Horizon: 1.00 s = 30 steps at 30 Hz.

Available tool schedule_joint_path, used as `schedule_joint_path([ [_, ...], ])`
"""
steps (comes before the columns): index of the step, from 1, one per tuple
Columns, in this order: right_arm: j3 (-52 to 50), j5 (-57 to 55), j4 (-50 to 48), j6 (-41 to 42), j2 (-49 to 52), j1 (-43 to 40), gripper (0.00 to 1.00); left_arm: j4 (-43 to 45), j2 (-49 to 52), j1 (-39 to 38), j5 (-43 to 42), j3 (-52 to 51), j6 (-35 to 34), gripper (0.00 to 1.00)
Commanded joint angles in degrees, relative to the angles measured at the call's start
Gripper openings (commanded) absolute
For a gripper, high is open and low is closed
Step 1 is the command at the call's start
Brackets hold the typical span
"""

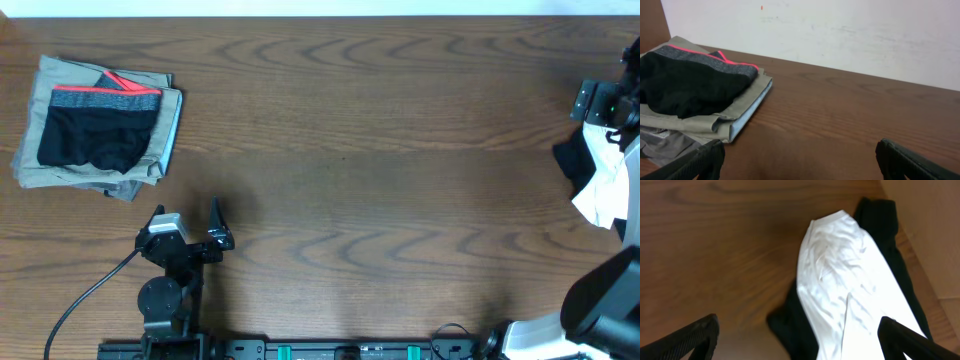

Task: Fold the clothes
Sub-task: 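Reach the right gripper to the white T-shirt at the right edge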

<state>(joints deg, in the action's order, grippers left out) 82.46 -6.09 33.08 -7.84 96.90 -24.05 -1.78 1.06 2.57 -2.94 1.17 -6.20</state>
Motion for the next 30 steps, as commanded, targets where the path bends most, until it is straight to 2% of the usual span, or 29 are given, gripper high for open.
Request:
schedule_joint_path([
  [1,1.44,-1.97,-3.56,-0.59,3.91,-2.89,0.95,-2.12,-0.02,0.26,0.85,-0.94,0.11,0.98],
  [8,1.44,-2.03,-8.83,-0.61,11.39,-6.80,0.84,-2.12,-0.02,0.26,0.85,-0.94,0.11,0.98],
  [14,1.44,-2.01,-13.00,-1.68,18.23,-7.58,0.80,-2.12,-0.02,0.26,0.85,-0.94,0.11,0.98],
  [18,1.44,-1.84,-15.23,-2.14,21.73,-7.43,0.69,-2.12,-0.02,0.26,0.85,-0.94,0.11,0.98],
  [25,1.44,-1.99,-18.47,-2.12,24.85,-8.50,0.63,-2.12,-0.02,0.26,0.85,-0.94,0.11,0.98],
  [30,1.44,-2.05,-19.41,-2.89,26.29,-9.03,0.63,-2.12,-0.02,0.26,0.85,-0.94,0.11,0.98],
])
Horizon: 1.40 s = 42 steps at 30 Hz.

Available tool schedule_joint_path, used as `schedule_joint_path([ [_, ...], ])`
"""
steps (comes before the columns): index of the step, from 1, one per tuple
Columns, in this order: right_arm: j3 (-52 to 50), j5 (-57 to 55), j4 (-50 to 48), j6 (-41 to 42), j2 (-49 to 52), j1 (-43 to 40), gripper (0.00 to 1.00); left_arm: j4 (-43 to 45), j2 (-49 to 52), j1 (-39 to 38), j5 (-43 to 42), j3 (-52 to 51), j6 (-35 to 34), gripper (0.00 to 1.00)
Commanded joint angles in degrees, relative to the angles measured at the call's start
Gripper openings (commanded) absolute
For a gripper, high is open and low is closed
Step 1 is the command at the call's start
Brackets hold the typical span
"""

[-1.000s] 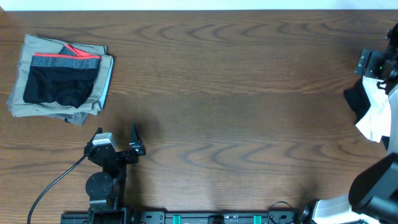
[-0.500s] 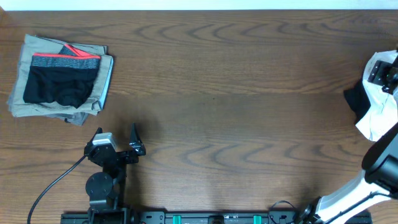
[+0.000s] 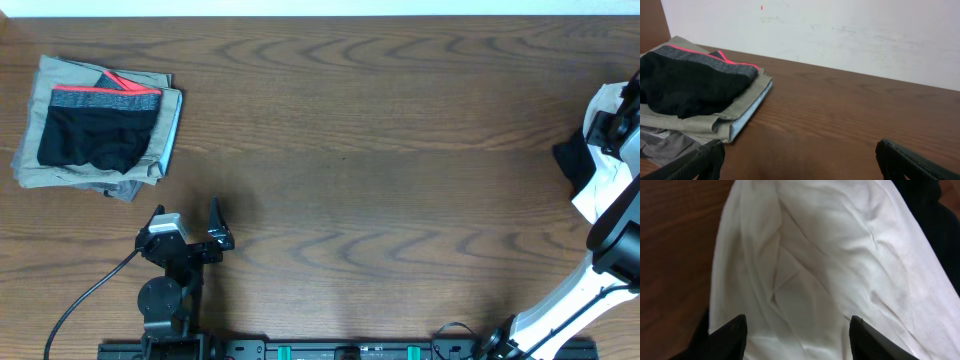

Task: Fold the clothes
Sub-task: 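Reach the right gripper to the white T-shirt at the right edge, then close the right gripper on the white T-shirt fabric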

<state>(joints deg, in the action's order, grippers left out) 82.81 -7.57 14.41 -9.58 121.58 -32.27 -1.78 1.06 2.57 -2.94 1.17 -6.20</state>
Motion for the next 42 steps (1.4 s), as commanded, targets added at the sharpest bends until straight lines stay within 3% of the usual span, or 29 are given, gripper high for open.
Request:
schedule_joint_path([
  [1,1.09,-0.55,-1.18,-1.29,2.05,-0.83,0.63,-2.12,-0.02,0.26,0.85,-0.94,0.11,0.98],
  [8,1.09,0.52,-3.39,-1.22,3.61,-0.83,0.61,-2.12,0.00,0.26,0.85,-0.94,0.11,0.98],
  [17,1.09,0.50,-5.40,-1.22,3.80,-0.83,0.35,-2.12,-0.02,0.26,0.85,-0.94,0.11,0.98],
  [19,1.09,0.50,-5.38,-1.22,3.91,-0.90,0.36,-2.12,-0.02,0.26,0.85,-0.94,0.11,0.98],
  [24,1.09,0.57,-5.44,-1.22,4.46,-1.20,0.49,-2.12,-0.02,0.26,0.85,-0.94,0.11,0.98],
  [26,1.09,0.55,-5.49,-1.25,4.68,-1.20,0.47,-2.12,-0.02,0.26,0.85,-0.94,0.11,0.98],
  [31,1.09,0.55,-5.53,-1.22,4.92,-1.27,0.30,-2.12,0.00,0.26,0.85,-0.94,0.11,0.98],
  [36,1.09,0.52,-5.75,-0.90,4.92,-1.42,0.01,-2.12,-0.02,0.26,0.85,-0.94,0.11,0.98],
  [42,1.55,0.37,-5.86,2.25,3.32,-1.42,0.01,-2.12,-0.02,0.26,0.85,-0.94,0.11,0.98],
])
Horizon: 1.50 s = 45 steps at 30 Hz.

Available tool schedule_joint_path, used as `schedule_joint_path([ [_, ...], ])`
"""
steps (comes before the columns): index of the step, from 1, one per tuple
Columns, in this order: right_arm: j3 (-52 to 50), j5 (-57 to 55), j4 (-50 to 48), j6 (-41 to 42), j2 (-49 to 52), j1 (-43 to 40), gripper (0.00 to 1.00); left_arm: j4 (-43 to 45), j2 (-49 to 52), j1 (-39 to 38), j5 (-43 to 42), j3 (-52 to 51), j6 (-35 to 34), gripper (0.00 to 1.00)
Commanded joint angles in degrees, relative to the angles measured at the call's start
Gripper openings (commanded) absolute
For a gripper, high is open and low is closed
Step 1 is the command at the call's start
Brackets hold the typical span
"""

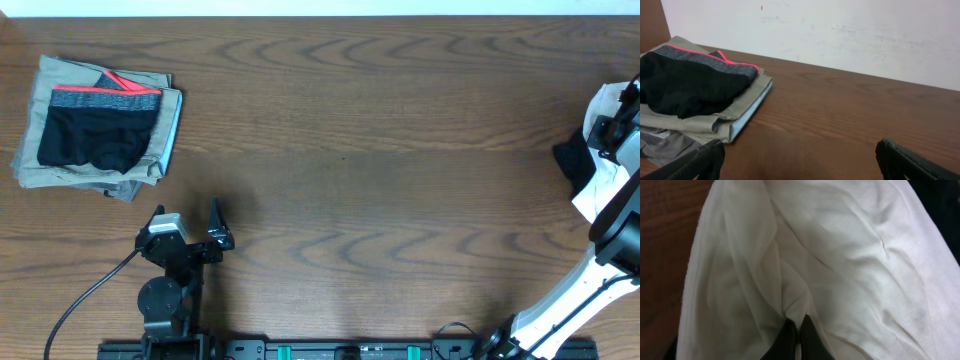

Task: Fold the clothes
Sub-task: 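Close the right gripper on the white T-shirt fabric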

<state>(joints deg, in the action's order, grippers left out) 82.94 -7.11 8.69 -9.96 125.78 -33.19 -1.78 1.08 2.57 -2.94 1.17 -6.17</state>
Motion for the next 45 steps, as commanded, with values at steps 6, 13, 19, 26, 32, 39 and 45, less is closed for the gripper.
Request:
schedule_joint_path([
  [6,1.44,2.49,1.62,4.15,-7.56,0.11,0.01,-2.12,-0.04,0.26,0.85,-0.94,0.09,0.98],
  [13,1.44,9.88,7.96,4.63,-14.23,1.81,0.01,-2.12,-0.04,0.26,0.85,-0.94,0.09,0.98],
  [19,1.44,10.05,11.41,5.20,-14.67,3.30,0.01,-2.12,-0.02,0.26,0.85,-0.94,0.09,0.98],
  [26,1.42,7.56,13.60,5.20,-14.64,2.67,0.09,-2.12,-0.02,0.26,0.85,-0.94,0.09,0.98],
  [32,1.42,2.82,14.27,5.18,-14.64,2.10,0.20,-2.12,-0.02,0.26,0.85,-0.94,0.09,0.98],
  [39,1.42,3.37,13.84,5.20,-14.64,2.08,0.44,-2.12,-0.04,0.26,0.85,-0.94,0.09,0.98],
  [45,1.42,9.57,11.61,5.16,-12.37,2.56,0.47,-2.12,-0.04,0.26,0.85,-0.94,0.09,0.98],
])
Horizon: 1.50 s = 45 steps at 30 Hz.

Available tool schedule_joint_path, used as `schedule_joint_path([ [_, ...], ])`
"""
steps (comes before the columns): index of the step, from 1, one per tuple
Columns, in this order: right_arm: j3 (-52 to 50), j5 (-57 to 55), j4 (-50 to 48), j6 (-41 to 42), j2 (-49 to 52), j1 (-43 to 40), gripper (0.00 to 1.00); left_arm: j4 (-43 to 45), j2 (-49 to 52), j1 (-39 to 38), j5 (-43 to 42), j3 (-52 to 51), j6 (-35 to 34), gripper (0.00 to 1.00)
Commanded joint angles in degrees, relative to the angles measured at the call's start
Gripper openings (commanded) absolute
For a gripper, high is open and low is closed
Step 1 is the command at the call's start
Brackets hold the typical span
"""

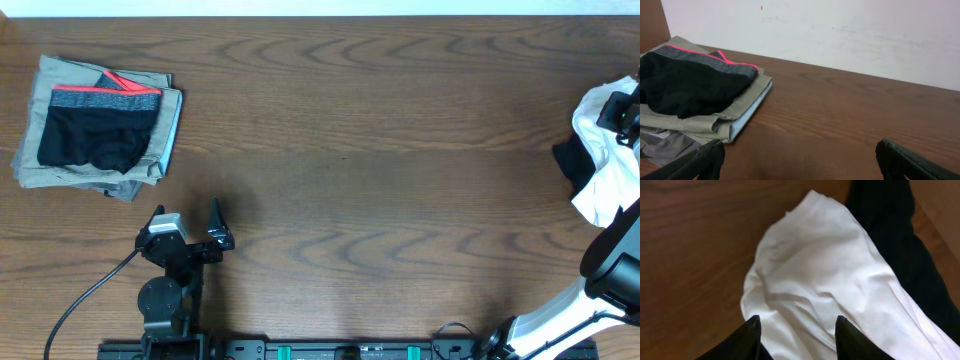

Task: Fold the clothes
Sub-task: 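Close the right gripper on the white T-shirt fabric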

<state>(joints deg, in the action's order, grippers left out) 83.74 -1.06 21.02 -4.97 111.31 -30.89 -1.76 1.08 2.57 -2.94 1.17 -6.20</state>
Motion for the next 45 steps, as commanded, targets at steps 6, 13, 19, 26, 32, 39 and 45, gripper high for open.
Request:
schedule_joint_path([
  [6,0.61,4.22,-1.99,-1.64,6.25,3.96,0.48,-2.14,-0.04,0.26,0.85,-0.94,0.11,0.98],
  [13,0.61,-7.15,-4.83,-2.58,10.43,8.31,0.55,-2.14,-0.04,0.26,0.85,-0.94,0.11,0.98],
  [19,0.61,-13.88,-5.73,-2.34,11.34,8.68,0.56,-2.14,-0.02,0.26,0.85,-0.94,0.11,0.98],
  [26,0.63,-15.58,-7.08,-3.65,11.34,8.68,0.58,-2.14,-0.04,0.26,0.85,-0.94,0.11,0.98],
  [32,0.61,-15.41,-5.95,-3.87,11.76,7.89,0.55,-2.14,-0.02,0.26,0.85,-0.94,0.11,0.98],
  [39,0.61,-12.85,-4.07,-3.61,13.11,5.77,0.39,-2.14,-0.02,0.26,0.85,-0.94,0.11,0.98],
  [45,0.61,-12.79,-4.39,-2.29,13.11,5.77,0.01,-2.14,-0.04,0.26,0.85,-0.94,0.11,0.98],
])
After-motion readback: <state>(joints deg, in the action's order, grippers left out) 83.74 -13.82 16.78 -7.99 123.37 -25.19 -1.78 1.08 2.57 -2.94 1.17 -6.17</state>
